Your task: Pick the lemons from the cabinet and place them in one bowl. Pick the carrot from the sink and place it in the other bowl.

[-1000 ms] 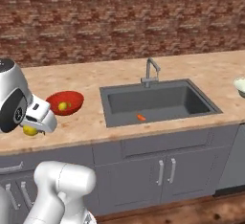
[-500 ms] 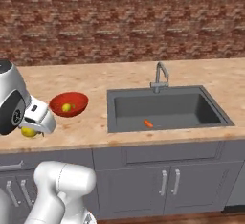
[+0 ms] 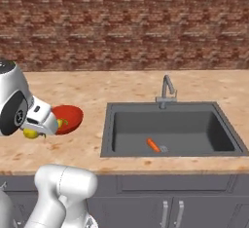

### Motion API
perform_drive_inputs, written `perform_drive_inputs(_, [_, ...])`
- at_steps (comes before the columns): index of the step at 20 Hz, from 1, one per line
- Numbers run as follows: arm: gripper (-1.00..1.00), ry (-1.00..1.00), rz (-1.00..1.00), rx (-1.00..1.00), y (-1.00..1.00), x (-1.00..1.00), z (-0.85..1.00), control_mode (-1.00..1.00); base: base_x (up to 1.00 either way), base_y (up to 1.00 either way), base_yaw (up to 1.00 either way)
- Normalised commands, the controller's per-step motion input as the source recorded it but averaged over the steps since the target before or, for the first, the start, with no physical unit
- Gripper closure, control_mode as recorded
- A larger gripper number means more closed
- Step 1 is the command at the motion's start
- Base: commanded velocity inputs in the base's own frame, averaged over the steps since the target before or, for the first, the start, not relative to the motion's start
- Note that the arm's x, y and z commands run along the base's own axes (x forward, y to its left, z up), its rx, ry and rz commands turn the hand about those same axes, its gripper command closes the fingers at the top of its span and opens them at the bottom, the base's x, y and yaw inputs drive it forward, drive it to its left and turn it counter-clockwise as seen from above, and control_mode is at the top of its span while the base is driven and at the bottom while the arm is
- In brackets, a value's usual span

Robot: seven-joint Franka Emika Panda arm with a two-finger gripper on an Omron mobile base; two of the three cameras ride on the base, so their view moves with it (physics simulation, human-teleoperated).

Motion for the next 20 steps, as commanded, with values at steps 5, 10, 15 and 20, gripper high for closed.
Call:
perform_drive_inputs(5, [1.00, 0.00, 0.00, 0.00, 0.00, 0.00, 0.00, 1.00, 0.61, 0.02, 0.32])
perform_drive_inputs(10, [1.00, 0.00, 0.00, 0.00, 0.00, 0.00, 0.00, 1.00, 0.96, -0.10, 0.18])
perform_drive_inputs(15, [1.00, 0.00, 0.00, 0.00, 0.00, 0.00, 0.00, 1.00, 0.67, 0.00, 0.14])
perform_drive_inputs(20, [1.00, 0.00, 0.00, 0.00, 0.00, 0.00, 0.00, 1.00, 0.10, 0.00, 0.03])
